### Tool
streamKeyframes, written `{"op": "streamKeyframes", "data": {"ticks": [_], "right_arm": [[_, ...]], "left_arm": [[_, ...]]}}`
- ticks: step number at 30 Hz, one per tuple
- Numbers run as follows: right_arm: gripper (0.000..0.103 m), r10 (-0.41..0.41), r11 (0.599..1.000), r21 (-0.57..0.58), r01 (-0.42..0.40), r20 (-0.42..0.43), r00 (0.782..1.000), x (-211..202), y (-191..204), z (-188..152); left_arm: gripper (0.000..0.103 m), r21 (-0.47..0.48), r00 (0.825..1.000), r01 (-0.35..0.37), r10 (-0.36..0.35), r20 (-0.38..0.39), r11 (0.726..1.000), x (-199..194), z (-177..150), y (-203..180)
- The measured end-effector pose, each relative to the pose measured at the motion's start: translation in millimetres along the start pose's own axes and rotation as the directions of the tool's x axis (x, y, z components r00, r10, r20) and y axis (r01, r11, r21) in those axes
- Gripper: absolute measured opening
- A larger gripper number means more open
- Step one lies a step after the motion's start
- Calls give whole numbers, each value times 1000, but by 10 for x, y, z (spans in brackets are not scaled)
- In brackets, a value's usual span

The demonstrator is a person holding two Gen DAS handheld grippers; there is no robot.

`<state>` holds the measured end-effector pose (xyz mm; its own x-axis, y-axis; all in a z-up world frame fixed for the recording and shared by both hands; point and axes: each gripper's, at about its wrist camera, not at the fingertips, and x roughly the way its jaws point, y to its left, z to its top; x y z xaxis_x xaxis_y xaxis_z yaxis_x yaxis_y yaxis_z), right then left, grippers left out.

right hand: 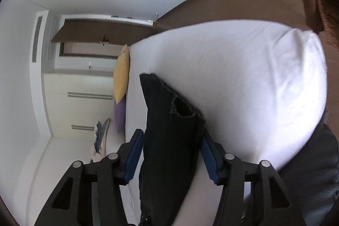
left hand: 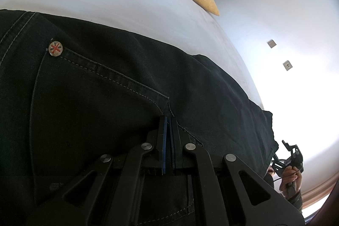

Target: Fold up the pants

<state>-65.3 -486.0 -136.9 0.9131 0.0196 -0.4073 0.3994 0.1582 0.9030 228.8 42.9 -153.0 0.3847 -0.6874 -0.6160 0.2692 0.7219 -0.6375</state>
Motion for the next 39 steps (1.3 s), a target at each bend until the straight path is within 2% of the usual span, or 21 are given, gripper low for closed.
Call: {"op": "streamKeyframes", "data": {"ticks": [4,6,9,14,18,20,23,24,26,27,28,29,30,31,32,33,34,35,36,37,39], "right_arm": [[36,48,997,57,-48,-4,999,203,-79,59],[21,56,996,70,-56,1,998,226,-128,96],[12,55,996,65,-55,-1,998,279,-143,147],[11,42,999,27,-42,0,999,294,-105,137],[11,-23,997,-73,24,17,1000,305,141,94],[10,-46,987,-153,50,29,999,287,310,40],[10,-110,929,-350,116,37,993,340,766,-177],[10,-128,898,-421,130,34,991,374,912,-291],[10,-178,791,-591,157,23,984,509,1243,-663],[10,-205,724,-668,174,32,978,577,1369,-856],[10,-239,621,-762,184,40,970,685,1491,-1140],[10,-267,545,-816,194,51,962,775,1551,-1331],[10,-305,434,-873,220,88,948,888,1584,-1558],[10,-352,267,-926,268,166,921,1037,1573,-1835],[10,-376,166,-942,290,212,902,1137,1522,-2000],[10,-394,88,-951,297,241,887,1229,1471,-2135],[10,-413,16,-954,298,265,871,1326,1395,-2263],[10,-419,-37,-950,309,295,859,1383,1328,-2351],[10,-417,-69,-946,317,316,852,1411,1283,-2404],[10,-416,-82,-943,322,326,849,1421,1258,-2437],[10,-406,-76,-942,327,328,853,1400,1270,-2453]], "left_arm": [[5,0,1000,0,0,0,1000,-1,1,1],[5,0,1000,0,0,0,1000,-1,1,1],[5,0,1000,1,-1,0,1000,-1,2,2],[5,0,1000,1,-1,-1,1000,-1,3,3],[5,0,1000,1,-1,-1,1000,0,4,3],[5,-4,1000,2,-2,-1,1000,-1,2,5],[5,-12,1000,5,-5,2,1000,-13,0,10],[5,-16,1000,4,-4,3,1000,-19,0,4],[5,-10,1000,-17,17,5,1000,-34,-4,-35],[5,2,999,-51,51,7,999,-56,-6,-103],[5,15,997,-79,79,12,997,-77,-9,-170],[5,33,995,-99,98,17,995,-95,-19,-248],[5,52,994,-111,110,18,992,-109,-30,-345],[5,63,995,-100,99,18,993,-116,-49,-467],[6,61,996,-88,87,18,994,-131,-52,-532],[8,48,998,-60,60,14,997,-118,-73,-633],[19,43,999,-36,36,5,998,-97,-89,-704],[43,35,1000,-2,3,-13,999,-43,-116,-798],[63,27,1000,16,-16,-23,1000,-5,-137,-858],[92,16,999,39,-38,-26,999,40,-167,-939],[96,5,995,91,-91,-37,996,156,-225,-1124]]}}
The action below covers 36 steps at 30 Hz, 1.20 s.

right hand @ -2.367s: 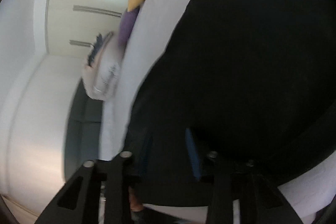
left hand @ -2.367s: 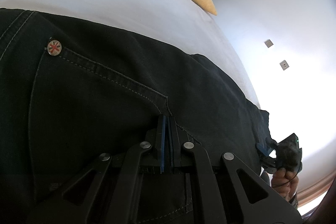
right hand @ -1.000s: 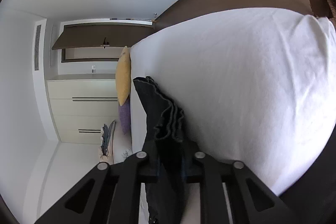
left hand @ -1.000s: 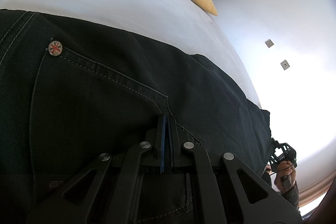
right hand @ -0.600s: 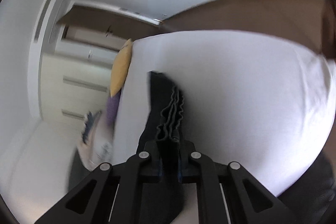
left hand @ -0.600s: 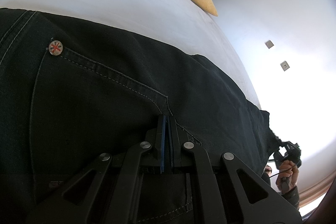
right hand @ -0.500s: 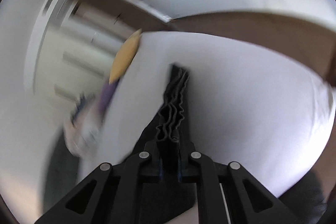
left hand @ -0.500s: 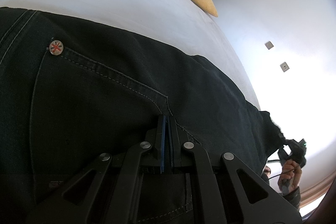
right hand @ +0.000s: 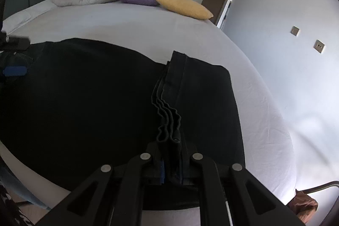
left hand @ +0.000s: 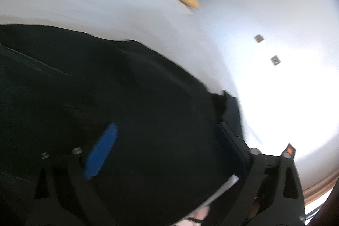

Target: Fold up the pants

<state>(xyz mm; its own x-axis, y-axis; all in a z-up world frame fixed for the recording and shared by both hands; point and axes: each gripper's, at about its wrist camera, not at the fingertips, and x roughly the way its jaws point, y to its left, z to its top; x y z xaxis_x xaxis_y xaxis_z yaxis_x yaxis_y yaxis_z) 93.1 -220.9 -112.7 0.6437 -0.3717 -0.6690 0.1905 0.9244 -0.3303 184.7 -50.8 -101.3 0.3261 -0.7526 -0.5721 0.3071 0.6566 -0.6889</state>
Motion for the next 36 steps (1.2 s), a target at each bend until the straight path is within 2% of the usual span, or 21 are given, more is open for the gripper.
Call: {"op": "streamKeyframes", "data": {"ticks": [4,7,12,15,16,17,19,21,24,29,32,36], "right_arm": [[10,-21,999,-36,23,48,999,-186,73,-12],[10,-18,996,-83,24,71,997,-322,220,-27],[10,16,990,-143,-3,90,996,-520,534,-6],[11,50,985,-170,-34,95,994,-618,662,-18],[11,62,981,-187,-43,97,993,-654,730,-19],[11,70,979,-197,-49,99,993,-680,774,-24],[11,83,973,-224,-57,105,991,-707,839,-30],[11,90,968,-243,-62,106,990,-743,909,-30],[11,109,956,-282,-75,106,988,-802,1008,-49],[11,157,928,-356,-111,104,982,-896,1248,19],[11,191,910,-392,-137,103,976,-955,1272,-91],[11,239,893,-409,-188,77,968,-930,1364,-6]], "left_arm": [[96,-42,991,99,-102,-84,994,317,-31,-268],[96,-56,981,136,-143,-133,989,538,-43,-489],[96,-71,969,122,-135,-209,990,859,-77,-627],[93,-75,967,123,-137,-215,990,888,-96,-621],[79,-71,965,125,-138,-223,990,878,-98,-625],[52,-66,962,125,-138,-236,990,883,-101,-623],[21,-57,957,105,-116,-267,993,880,-112,-588],[13,-52,960,111,-121,-252,992,799,-110,-534],[10,-15,966,104,-105,-238,994,628,-80,-483],[8,115,968,67,-36,-249,991,412,12,-502],[8,183,967,45,3,-253,982,295,74,-494],[8,251,964,8,59,-259,968,181,135,-457]]}}
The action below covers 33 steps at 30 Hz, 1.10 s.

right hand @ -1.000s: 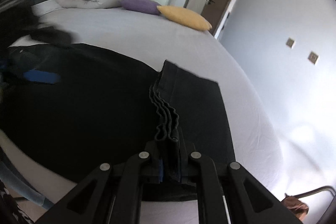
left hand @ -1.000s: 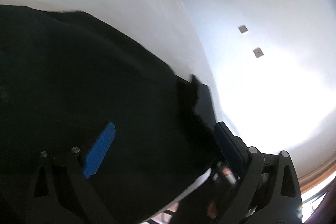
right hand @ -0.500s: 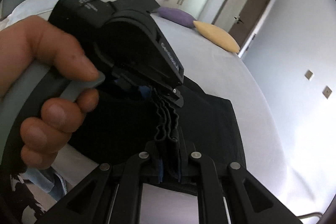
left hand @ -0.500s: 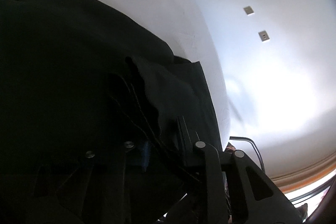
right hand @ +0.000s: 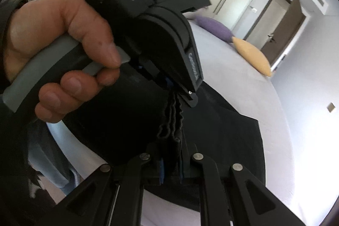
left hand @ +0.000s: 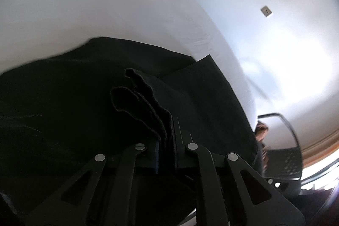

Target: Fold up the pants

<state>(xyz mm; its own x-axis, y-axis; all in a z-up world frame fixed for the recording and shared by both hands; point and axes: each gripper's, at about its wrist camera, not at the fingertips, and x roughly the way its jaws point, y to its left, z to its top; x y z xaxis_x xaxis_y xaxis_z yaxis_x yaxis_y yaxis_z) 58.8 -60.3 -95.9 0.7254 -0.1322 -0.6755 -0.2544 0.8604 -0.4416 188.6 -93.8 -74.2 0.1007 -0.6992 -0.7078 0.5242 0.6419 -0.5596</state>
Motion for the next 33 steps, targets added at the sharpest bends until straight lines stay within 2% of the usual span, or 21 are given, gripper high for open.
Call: {"op": "streamKeyframes", "data": {"ticks": [7,11,12,16,19,21,23,25,26,28,29,33], "right_arm": [[11,84,996,5,-84,-24,996,162,52,105],[11,99,995,-6,-100,-43,994,232,66,48],[11,103,995,-7,-103,-49,994,242,88,36],[11,114,993,-6,-114,-70,991,291,89,52],[12,131,991,-3,-131,-92,987,342,161,175],[17,153,988,7,-153,-112,982,398,171,165],[18,177,984,36,-174,-108,978,390,158,219],[20,200,978,76,-193,-111,973,411,94,206],[26,222,972,102,-211,-110,969,407,52,201],[47,293,948,157,-276,-98,951,383,-30,235],[60,327,935,177,-308,-90,941,350,-60,235],[61,442,868,254,-427,-1,897,85,-308,145]], "left_arm": [[8,43,996,-81,82,-24,996,-90,99,175],[8,37,995,-88,90,-31,995,-31,226,373],[8,36,995,-90,92,-33,995,-17,195,579],[8,45,995,-93,95,-36,995,40,184,701],[13,46,993,-112,114,-41,993,46,201,801],[14,37,993,-108,109,-36,994,9,206,887],[23,37,989,-143,144,-19,989,-91,204,944],[24,32,977,-214,214,12,976,-261,225,1016],[27,25,965,-260,259,26,965,-389,196,1136],[27,-10,934,-350,350,69,937,-578,199,1203],[27,-21,927,-363,363,90,932,-649,188,1194],[27,20,915,-374,365,172,927,-791,66,906]]}}
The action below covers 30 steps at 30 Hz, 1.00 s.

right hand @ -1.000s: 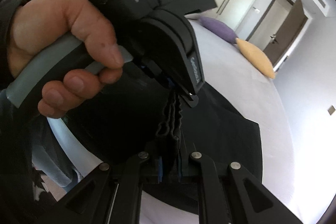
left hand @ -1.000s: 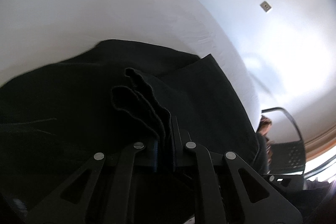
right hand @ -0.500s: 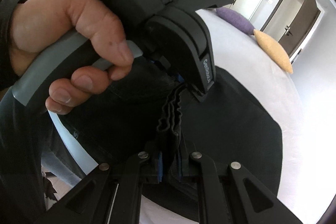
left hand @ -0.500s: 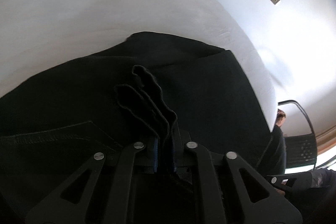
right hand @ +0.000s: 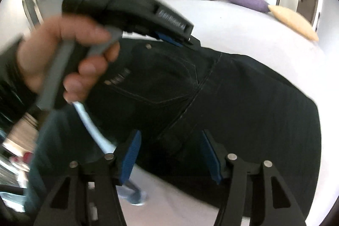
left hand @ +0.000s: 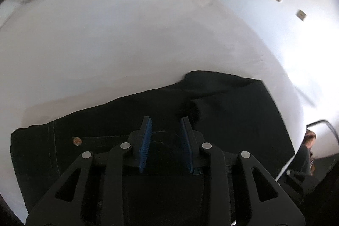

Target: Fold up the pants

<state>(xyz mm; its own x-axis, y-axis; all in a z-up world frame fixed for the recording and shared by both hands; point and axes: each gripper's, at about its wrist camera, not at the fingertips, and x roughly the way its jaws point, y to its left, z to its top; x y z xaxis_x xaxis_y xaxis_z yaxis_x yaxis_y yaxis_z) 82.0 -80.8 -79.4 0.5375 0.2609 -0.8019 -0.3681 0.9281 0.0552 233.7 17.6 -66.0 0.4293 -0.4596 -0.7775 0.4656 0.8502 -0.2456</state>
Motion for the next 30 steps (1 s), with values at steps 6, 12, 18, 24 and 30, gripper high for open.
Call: {"op": "streamKeyframes", "data": {"ticks": [6,12,18,24,30], "right_arm": [[42,149,920,352,-174,98,984,-541,-1046,-197],[36,228,773,562,-293,184,956,-705,-2016,-504],[29,328,634,670,-385,218,919,-284,-2626,-442],[22,360,577,722,-382,194,912,241,-3045,-212],[0,392,473,783,-403,222,893,394,-3338,-458]], "left_arm": [[27,131,1000,-9,9,2,991,120,-374,-703],[27,175,993,-111,116,-18,978,383,-821,-931],[28,160,989,-148,149,5,976,445,-971,-996],[28,131,995,-95,97,-3,987,449,-1058,-938],[28,128,996,-86,88,-4,988,500,-1024,-774]]}}
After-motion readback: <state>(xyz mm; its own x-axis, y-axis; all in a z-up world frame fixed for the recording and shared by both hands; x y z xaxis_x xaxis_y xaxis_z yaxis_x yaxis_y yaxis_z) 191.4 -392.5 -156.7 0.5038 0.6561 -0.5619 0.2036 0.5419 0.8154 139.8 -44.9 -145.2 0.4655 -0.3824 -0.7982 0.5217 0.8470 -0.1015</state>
